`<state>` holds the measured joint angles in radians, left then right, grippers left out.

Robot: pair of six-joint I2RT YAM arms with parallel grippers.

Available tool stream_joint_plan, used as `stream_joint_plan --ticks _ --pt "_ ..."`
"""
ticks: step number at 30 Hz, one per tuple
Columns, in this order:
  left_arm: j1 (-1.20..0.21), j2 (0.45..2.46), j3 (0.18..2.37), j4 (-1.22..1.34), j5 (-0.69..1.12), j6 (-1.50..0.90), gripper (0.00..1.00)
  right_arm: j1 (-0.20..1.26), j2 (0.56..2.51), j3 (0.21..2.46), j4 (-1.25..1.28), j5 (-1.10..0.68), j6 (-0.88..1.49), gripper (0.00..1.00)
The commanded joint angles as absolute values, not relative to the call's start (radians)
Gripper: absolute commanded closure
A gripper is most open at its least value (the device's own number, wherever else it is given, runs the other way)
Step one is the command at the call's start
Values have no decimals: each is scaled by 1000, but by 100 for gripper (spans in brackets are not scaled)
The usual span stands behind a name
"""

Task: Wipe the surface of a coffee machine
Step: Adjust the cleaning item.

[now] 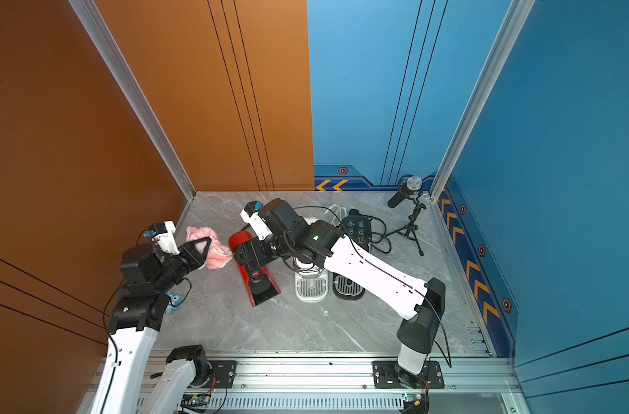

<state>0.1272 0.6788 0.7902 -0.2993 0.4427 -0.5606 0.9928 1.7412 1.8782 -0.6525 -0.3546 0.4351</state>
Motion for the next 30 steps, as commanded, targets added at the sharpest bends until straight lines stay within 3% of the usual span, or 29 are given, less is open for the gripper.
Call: stream_joint_plan --ticks 1,8,21,25,30 --pt "94 666 812 -219 595 -521 100 989 1768 1859 -551 -516 483 28" --pt "48 671 755 -5 686 -637 100 961 1811 1844 -492 -521 522 29" --pt "-50 695 677 74 716 -715 100 926 1790 1733 -368 -542 562 31" --pt "-101 694 644 82 698 -731 100 930 1783 1722 -322 -568 577 46" --pt "-145 683 623 88 634 -746 100 940 1763 1668 -245 -608 615 81"
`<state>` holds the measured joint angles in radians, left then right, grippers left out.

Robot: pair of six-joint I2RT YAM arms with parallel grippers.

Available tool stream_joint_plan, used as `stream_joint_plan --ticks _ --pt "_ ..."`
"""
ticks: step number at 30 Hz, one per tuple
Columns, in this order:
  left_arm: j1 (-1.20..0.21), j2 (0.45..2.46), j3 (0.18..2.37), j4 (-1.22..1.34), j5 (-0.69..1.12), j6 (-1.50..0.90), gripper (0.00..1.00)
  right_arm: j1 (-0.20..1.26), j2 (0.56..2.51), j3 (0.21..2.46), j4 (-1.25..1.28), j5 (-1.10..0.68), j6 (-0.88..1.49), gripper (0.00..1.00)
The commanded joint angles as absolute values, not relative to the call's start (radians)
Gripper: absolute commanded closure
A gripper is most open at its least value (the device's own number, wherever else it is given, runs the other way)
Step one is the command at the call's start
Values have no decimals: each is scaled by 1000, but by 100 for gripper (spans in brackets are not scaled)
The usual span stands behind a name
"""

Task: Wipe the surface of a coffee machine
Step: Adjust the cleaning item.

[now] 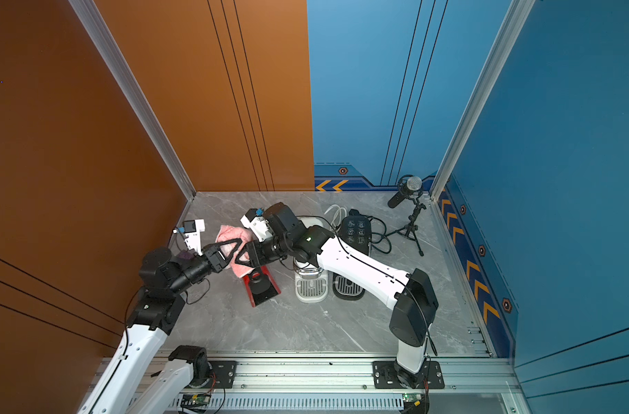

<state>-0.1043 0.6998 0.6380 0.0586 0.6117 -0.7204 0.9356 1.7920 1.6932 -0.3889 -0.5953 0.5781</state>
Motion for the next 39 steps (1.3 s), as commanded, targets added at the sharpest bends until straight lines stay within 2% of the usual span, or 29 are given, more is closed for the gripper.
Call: stream_joint_plan --ticks 1,3,6,7,10,12,16,23,24,31,39 --pt "-156 693 624 91 635 -749 100 940 1754 1652 -218 -621 627 88" --pt "-188 713 619 92 631 -749 97 939 1733 1619 -184 -614 645 99" --pt "-222 708 602 90 613 -741 76 939 1678 1558 -172 -545 650 100" --pt "-224 696 598 90 603 -742 64 938 1657 1537 -177 -523 650 100" --pt "-222 653 627 -17 527 -697 20 952 1603 1490 -253 -420 635 100" --pt "-219 638 674 -128 438 -643 1 977 1559 1441 -312 -332 608 100" --pt "-185 658 752 -248 343 -593 1 1021 1451 1293 -369 -196 614 100" --pt "-170 748 769 -252 291 -590 1 1150 1336 1128 -444 -37 655 100" --pt "-174 765 769 -255 286 -583 4 1165 1334 1114 -445 -31 667 100" --pt "-252 830 738 -299 104 -515 24 1209 1455 1119 -445 -40 702 100" --pt "-340 867 726 -387 -113 -508 28 1215 1595 1207 -468 -32 672 100"
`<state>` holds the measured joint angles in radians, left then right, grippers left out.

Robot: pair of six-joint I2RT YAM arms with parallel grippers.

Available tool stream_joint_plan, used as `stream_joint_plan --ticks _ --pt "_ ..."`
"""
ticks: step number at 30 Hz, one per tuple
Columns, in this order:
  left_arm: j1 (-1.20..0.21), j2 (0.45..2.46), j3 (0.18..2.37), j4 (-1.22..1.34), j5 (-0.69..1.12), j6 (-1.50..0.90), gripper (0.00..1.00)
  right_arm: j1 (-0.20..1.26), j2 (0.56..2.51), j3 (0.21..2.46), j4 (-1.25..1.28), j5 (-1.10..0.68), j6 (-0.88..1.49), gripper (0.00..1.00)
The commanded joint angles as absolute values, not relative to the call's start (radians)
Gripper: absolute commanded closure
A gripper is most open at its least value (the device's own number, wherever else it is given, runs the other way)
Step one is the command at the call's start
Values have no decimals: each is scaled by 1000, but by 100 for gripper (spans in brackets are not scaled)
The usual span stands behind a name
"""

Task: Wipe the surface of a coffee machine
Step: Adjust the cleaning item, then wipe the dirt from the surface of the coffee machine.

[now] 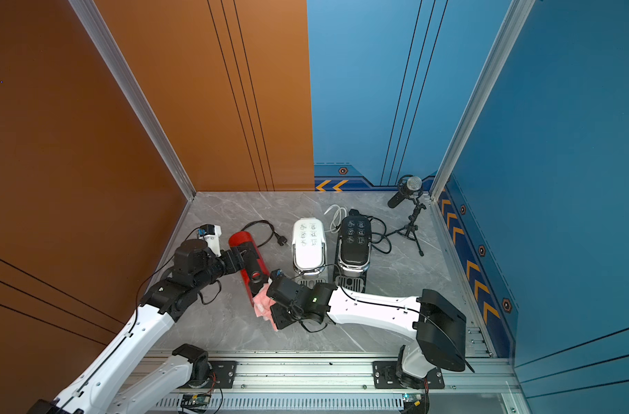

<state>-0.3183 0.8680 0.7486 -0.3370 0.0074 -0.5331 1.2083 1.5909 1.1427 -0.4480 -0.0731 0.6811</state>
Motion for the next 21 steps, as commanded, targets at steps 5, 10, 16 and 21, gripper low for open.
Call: stream_joint_plan --ticks 5,10,16,21 --pt "-373 871 685 -388 -188 -522 29 1207 1647 1293 -495 -34 625 100" --pt "-380 891 660 -387 -195 -537 30 1181 1673 1370 -512 -49 592 100" --pt "-396 898 643 -386 -171 -552 32 1179 1687 1424 -491 -52 573 100" --pt "-402 887 623 -387 -186 -553 34 1185 1717 1470 -483 -55 557 100"
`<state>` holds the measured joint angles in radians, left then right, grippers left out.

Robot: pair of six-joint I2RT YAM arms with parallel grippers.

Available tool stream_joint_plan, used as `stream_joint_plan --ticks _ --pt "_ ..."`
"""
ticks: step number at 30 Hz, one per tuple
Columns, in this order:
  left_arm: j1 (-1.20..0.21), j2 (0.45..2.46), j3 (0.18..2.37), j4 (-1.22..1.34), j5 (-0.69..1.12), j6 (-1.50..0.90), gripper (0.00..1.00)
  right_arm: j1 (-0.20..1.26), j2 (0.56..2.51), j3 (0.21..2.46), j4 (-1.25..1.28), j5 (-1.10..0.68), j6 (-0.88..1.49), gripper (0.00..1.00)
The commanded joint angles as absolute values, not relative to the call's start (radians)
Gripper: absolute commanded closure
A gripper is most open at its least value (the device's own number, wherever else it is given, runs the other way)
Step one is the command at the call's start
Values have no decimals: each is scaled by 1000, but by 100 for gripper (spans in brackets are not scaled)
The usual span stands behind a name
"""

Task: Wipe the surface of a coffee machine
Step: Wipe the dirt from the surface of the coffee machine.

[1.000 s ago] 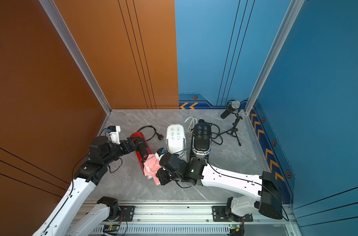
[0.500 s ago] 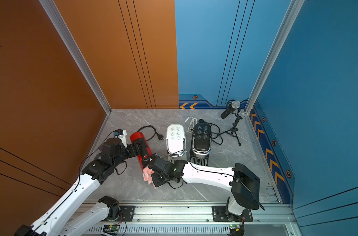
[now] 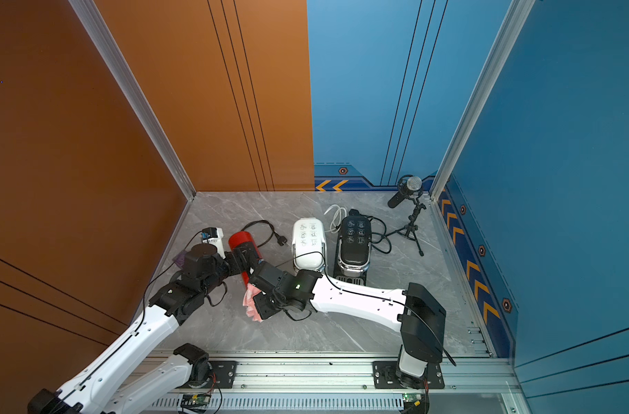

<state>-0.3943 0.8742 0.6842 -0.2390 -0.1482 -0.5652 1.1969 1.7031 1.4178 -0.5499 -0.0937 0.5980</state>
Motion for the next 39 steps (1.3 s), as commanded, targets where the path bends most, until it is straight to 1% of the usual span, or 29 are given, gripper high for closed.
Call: stream_joint_plan --ticks 1,4,10,16,19,24,29,33,39 --pt "-402 884 614 -386 -186 -556 34 1186 1717 1474 -483 -55 557 100" --pt "-402 879 595 -385 -193 -571 34 1176 1736 1464 -481 -59 567 100" --pt "-402 878 589 -385 -188 -579 34 1129 1795 1365 -417 -82 603 100" --pt "-393 866 579 -386 -185 -588 35 1126 1794 1320 -403 -82 612 100" --pt "-389 865 578 -385 -183 -588 34 1143 1757 1317 -409 -68 614 100" --pt "-384 870 580 -385 -172 -592 34 1178 1635 1297 -406 3 623 100" --pt "-384 873 580 -384 -160 -600 34 1175 1551 1249 -333 23 634 100" --pt "-383 865 582 -384 -155 -606 34 1164 1541 1258 -272 -5 632 100" --pt "-384 871 585 -385 -141 -615 34 1146 1599 1254 -227 -27 647 100"
